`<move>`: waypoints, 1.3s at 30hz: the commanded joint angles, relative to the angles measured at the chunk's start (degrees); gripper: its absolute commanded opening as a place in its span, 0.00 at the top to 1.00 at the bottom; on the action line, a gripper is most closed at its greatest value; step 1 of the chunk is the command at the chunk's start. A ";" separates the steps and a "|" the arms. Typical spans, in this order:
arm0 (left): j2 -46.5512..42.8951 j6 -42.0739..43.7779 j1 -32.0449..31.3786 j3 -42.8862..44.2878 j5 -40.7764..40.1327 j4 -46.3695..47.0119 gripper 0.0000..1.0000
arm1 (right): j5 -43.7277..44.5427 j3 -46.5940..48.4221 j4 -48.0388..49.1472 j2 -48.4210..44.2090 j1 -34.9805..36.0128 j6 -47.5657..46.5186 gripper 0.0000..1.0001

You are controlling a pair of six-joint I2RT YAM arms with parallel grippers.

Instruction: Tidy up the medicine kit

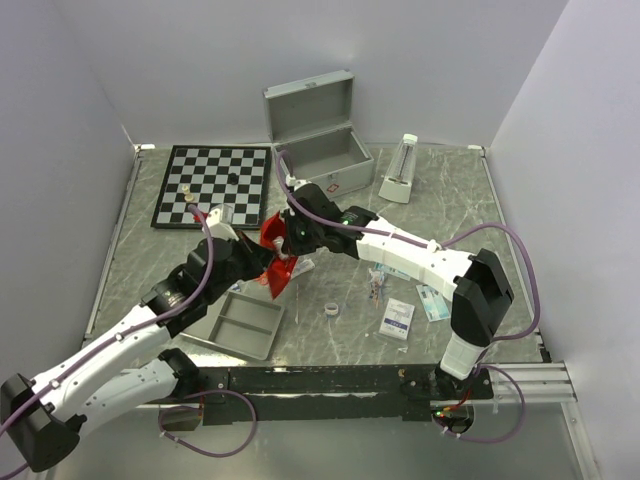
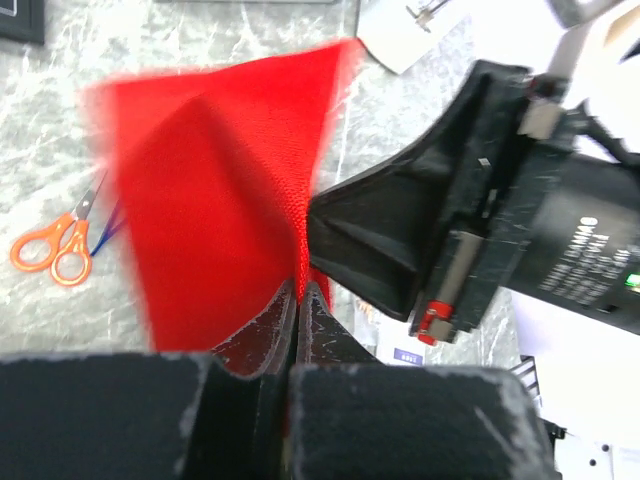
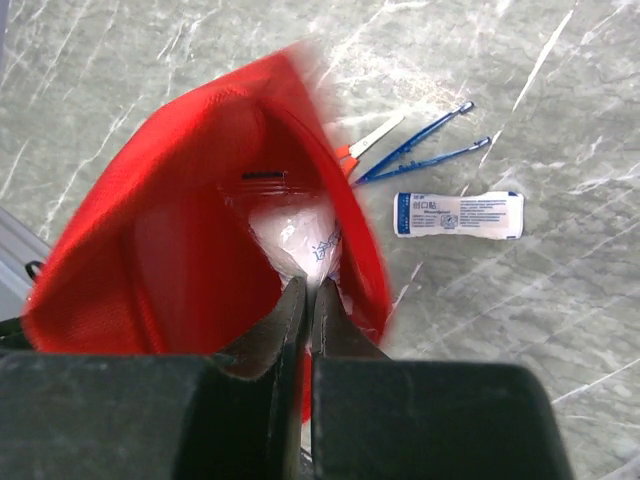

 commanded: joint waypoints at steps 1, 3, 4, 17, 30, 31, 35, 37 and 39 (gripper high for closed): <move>-0.84 1.23 -0.21 0.22 0.95 4.27 0.99 | 1.18 -0.85 1.62 -1.12 0.26 -1.04 1.00; -0.40 1.14 -0.21 -0.13 1.57 4.62 0.99 | -0.13 -1.13 2.95 -1.82 0.52 -0.86 1.00; -0.31 1.06 -0.21 -0.30 2.00 4.97 0.99 | -0.23 -0.78 3.13 -1.74 0.52 -0.86 1.00; 3.73 -0.35 -0.21 1.36 2.71 1.64 0.99 | 7.40 0.46 3.83 -3.23 -0.09 0.98 1.00; 1.89 -1.23 -0.30 1.10 3.94 2.95 0.99 | 5.57 -1.65 7.44 -3.93 -1.06 -0.16 0.52; 1.72 -1.23 -0.39 1.01 3.77 2.78 0.99 | 5.30 -1.91 7.79 -4.19 -0.97 -0.33 0.45; 1.63 -1.32 -0.30 1.19 2.63 1.73 0.99 | 4.60 -2.53 7.88 -6.13 -0.97 -0.60 0.33; 2.06 -1.67 -0.30 1.45 1.31 0.41 0.99 | 3.90 -2.88 7.44 -8.23 -0.97 -0.60 0.31; 2.68 -2.28 -0.30 1.98 0.08 -1.08 0.99 | 2.67 -3.49 7.00 -10.16 -0.88 -0.60 0.29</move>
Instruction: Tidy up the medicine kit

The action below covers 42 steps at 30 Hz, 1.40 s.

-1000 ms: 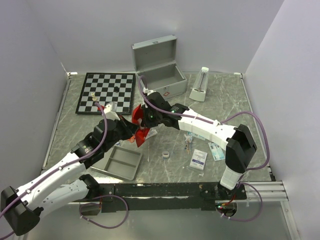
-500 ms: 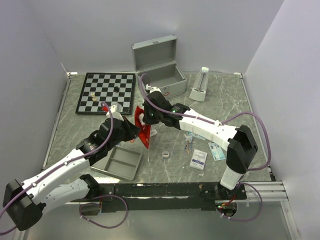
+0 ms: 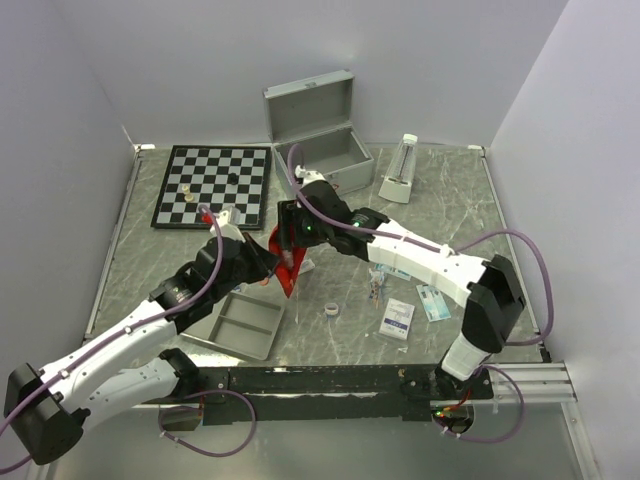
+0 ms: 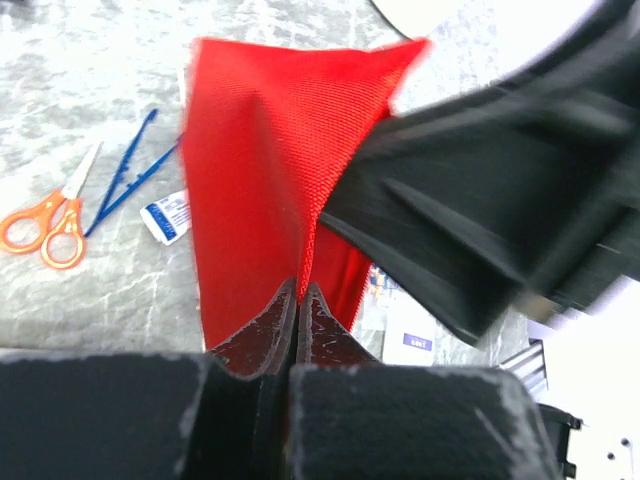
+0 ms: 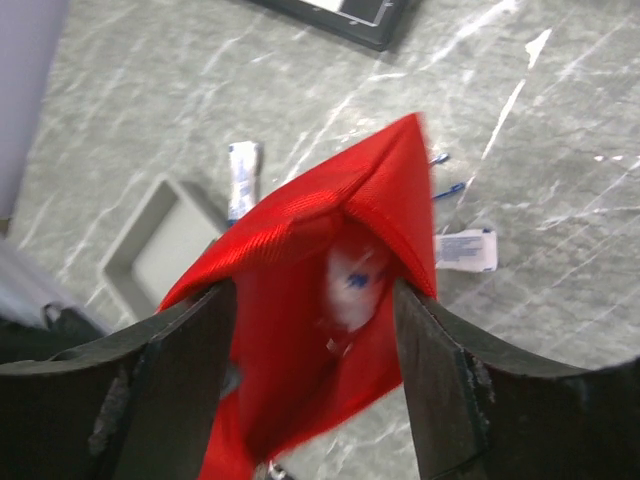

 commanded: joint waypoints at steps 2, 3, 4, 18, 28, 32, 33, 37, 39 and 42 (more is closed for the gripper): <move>0.74 -2.13 -0.23 3.18 -3.64 -3.08 0.99 | -2.98 -1.27 0.07 -9.17 -0.27 -0.49 0.28; 1.09 -2.40 -0.23 3.44 -4.61 -3.87 0.99 | -2.98 -1.53 -0.89 -10.48 -0.27 -0.49 0.27; 1.35 -2.57 -0.23 3.80 -5.57 -4.83 0.99 | -2.98 -2.58 -1.34 -12.06 -0.27 -0.49 0.27; 0.48 -1.17 0.64 10.12 -15.07 -12.57 0.99 | -3.51 -20.58 1.20 -23.51 -9.49 -1.46 0.29; -6.11 -5.47 2.84 11.89 -21.22 -24.35 0.99 | -10.72 -20.53 6.84 -7.00 -9.41 -0.76 0.28; -8.66 -6.00 3.11 10.57 -21.67 -25.23 0.99 | -11.50 -17.36 7.09 -1.11 -9.41 2.05 0.28; -8.84 -6.26 3.19 10.39 -21.67 -25.58 0.99 | -11.16 -17.01 7.45 0.12 -9.41 2.93 0.28; -9.28 -6.79 3.28 9.51 -21.67 -25.85 0.99 | -10.98 -14.90 7.97 4.87 -9.41 7.23 0.30; -9.63 -6.97 3.20 9.16 -21.67 -25.76 0.99 | -10.02 -14.20 7.98 6.89 -9.41 10.13 0.31; -10.59 -7.23 3.20 8.72 -22.10 -25.50 0.99 | -9.31 -13.67 7.98 8.74 -9.41 13.12 0.32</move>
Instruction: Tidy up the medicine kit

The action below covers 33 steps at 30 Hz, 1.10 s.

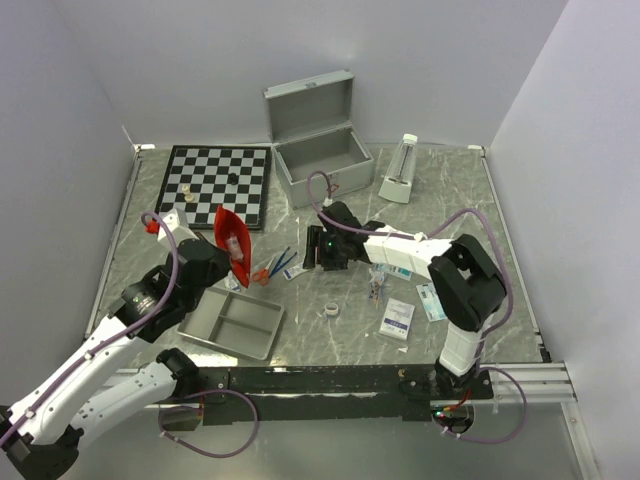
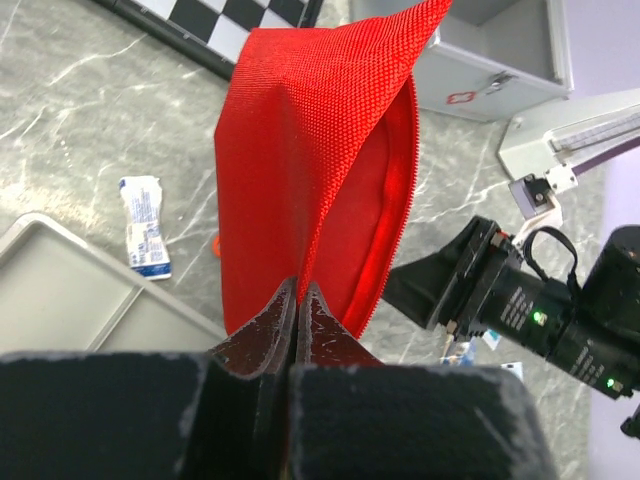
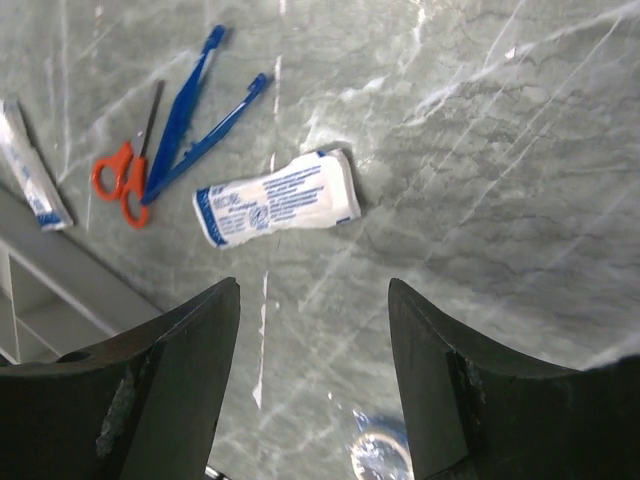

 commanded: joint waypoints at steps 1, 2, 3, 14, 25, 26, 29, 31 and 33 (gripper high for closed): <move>-1.70 -1.42 0.22 -0.37 -1.43 0.40 0.99 | 1.25 2.68 1.48 2.08 0.34 6.60 0.32; -1.96 -1.33 0.22 -0.55 -1.52 0.49 0.99 | 1.16 2.86 1.49 2.61 0.34 7.30 0.32; -2.14 -1.33 0.22 -0.55 -1.60 0.58 0.99 | 1.33 3.21 1.14 3.13 0.34 8.09 0.32; -3.55 -2.03 0.22 -2.13 -1.69 0.93 0.99 | -4.28 1.20 5.96 7.09 -2.91 16.79 0.35; -2.67 -1.95 0.31 -2.66 -1.25 1.63 0.99 | -7.63 1.19 7.11 10.70 -4.15 17.77 0.49; -2.67 -1.86 0.31 -2.74 -1.25 1.72 0.99 | -7.72 1.28 7.02 10.96 -4.15 17.59 0.51; -2.76 -2.03 0.31 -3.01 -1.17 1.72 0.99 | -7.72 1.45 6.76 11.75 -4.15 16.89 0.57; -2.67 -2.12 0.31 -3.18 -0.90 1.81 0.99 | -7.45 1.28 6.67 12.02 -4.15 16.45 0.61; -2.67 -2.12 0.31 -3.36 -0.64 1.98 0.99 | -7.02 1.45 6.41 12.10 -4.23 15.66 0.66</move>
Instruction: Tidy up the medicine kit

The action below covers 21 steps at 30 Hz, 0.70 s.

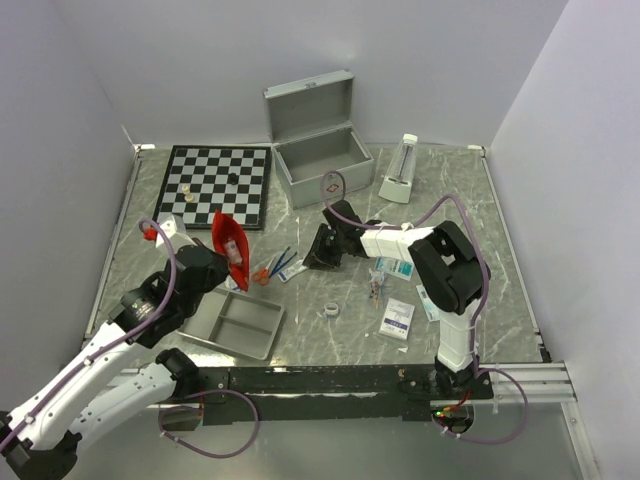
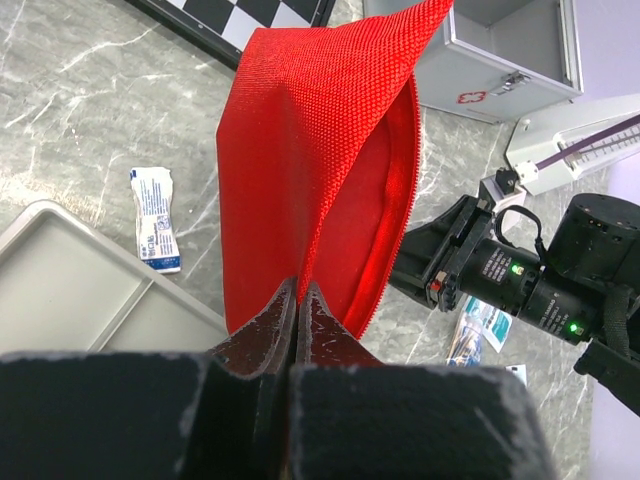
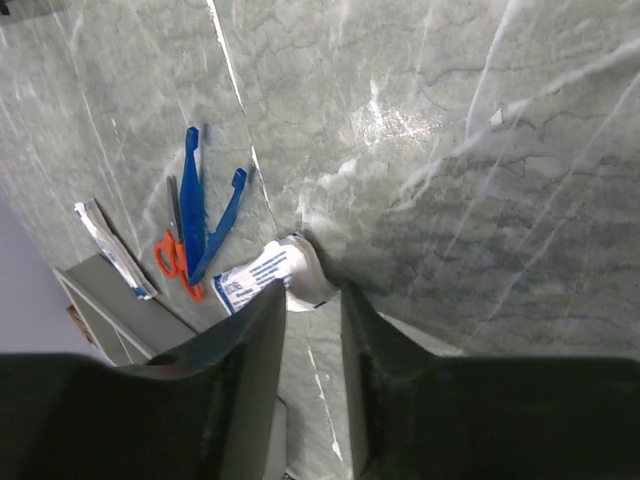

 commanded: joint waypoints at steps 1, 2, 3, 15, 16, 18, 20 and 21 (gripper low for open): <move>-0.07 -0.92 0.22 -0.41 -0.20 2.07 0.99 | 1.40 0.45 -2.09 2.64 -0.08 -1.70 0.68; -0.07 -0.92 0.31 -0.50 -0.11 2.16 0.99 | 1.66 0.27 -2.18 2.47 -0.08 -1.96 0.71; -0.07 -0.83 0.31 -0.59 -0.11 2.16 0.99 | 1.84 0.19 -2.10 2.29 -0.17 -2.31 0.73; 1.25 -0.39 0.31 -0.24 0.68 3.30 0.99 | 6.05 -2.97 -3.67 -3.85 -1.31 -8.45 1.00; 1.25 -0.31 0.31 -0.15 0.59 3.13 0.99 | 6.84 -3.85 -3.59 -5.17 -1.40 -9.77 1.00; 1.16 -0.13 0.22 -0.06 0.33 3.04 0.99 | 5.63 -5.61 -1.05 -9.03 -1.23 -14.07 0.99; 0.81 0.05 0.22 -0.15 0.06 3.04 0.99 | 5.35 -6.14 -0.60 -12.20 0.44 -16.89 0.72; 0.72 -0.04 0.22 -0.23 -0.02 3.13 0.99 | 5.79 -5.71 -0.95 -13.08 1.75 -18.47 0.60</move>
